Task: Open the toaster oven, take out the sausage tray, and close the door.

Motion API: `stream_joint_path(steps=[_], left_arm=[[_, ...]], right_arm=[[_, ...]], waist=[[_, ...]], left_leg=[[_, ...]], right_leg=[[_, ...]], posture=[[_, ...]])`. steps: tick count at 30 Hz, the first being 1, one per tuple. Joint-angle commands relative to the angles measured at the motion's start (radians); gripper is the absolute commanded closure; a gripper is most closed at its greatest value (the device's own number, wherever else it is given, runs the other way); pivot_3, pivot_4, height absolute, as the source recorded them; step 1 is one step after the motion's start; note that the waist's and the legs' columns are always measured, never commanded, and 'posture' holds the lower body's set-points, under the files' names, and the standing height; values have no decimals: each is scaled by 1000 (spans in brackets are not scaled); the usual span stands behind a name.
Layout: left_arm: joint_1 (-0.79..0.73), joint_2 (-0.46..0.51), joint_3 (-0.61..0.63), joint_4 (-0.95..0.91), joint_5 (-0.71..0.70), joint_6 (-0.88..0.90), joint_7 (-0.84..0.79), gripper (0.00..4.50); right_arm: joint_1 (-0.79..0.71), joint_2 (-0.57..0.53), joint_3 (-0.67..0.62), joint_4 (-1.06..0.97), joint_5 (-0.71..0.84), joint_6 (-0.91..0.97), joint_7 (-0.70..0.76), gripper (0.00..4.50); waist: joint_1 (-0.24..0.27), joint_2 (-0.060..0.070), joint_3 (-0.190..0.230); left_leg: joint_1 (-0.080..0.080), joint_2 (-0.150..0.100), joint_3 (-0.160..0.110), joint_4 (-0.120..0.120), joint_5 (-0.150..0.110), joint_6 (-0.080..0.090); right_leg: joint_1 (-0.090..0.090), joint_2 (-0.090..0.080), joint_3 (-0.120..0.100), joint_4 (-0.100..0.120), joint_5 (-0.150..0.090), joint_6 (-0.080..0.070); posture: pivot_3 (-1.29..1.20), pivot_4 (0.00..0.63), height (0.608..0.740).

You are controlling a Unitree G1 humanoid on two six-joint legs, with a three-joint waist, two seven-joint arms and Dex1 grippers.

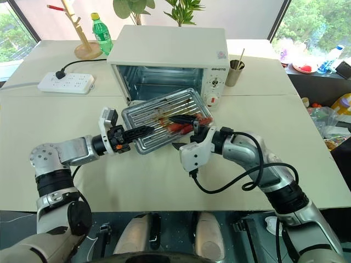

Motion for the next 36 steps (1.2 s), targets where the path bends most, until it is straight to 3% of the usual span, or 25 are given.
stream_joint_path(steps=[1,8,10,17,29,36], left_arm=[[46,0,26,-23,-154,-43,86,4500],[266,67,-80,-170,-548,-275,313,4500],[346,77,-91,-253,-594,-337,324,4500],[619,69,-30,-500,-596,-514,249,4500],[982,-16,55,-749,-596,-811,151,4500],[1105,-58,81,-817,-596,-927,124,4500]], right_arm=[[25,-34,-77,-84,79,29,24,398],[158,-113,-228,-140,241,177,83,398],[196,-121,-272,-138,303,264,104,398],[214,-91,-333,-35,475,558,121,398],[116,-4,-244,193,550,729,185,398],[25,79,-189,288,538,747,175,398]], waist=[[2,0,0],[20,0,0],[22,0,0],[22,0,0],[21,1,-1],[7,1,-1]], left_leg=[[0,0,0,0,0,0],[1,1,0,0,0,0],[1,1,0,0,-3,5],[1,1,0,0,-5,9],[-1,1,0,0,-7,11],[-1,1,7,0,-11,18]], right_leg=[[0,0,0,0,0,0],[1,-1,1,0,0,0],[2,-2,1,-1,0,0],[3,-2,1,-5,0,-1],[3,0,1,-10,-2,-5],[2,-1,6,-14,-1,-5]], posture=[[0,150,717],[0,150,717],[0,150,717],[0,150,717],[0,150,717],[0,150,717]])
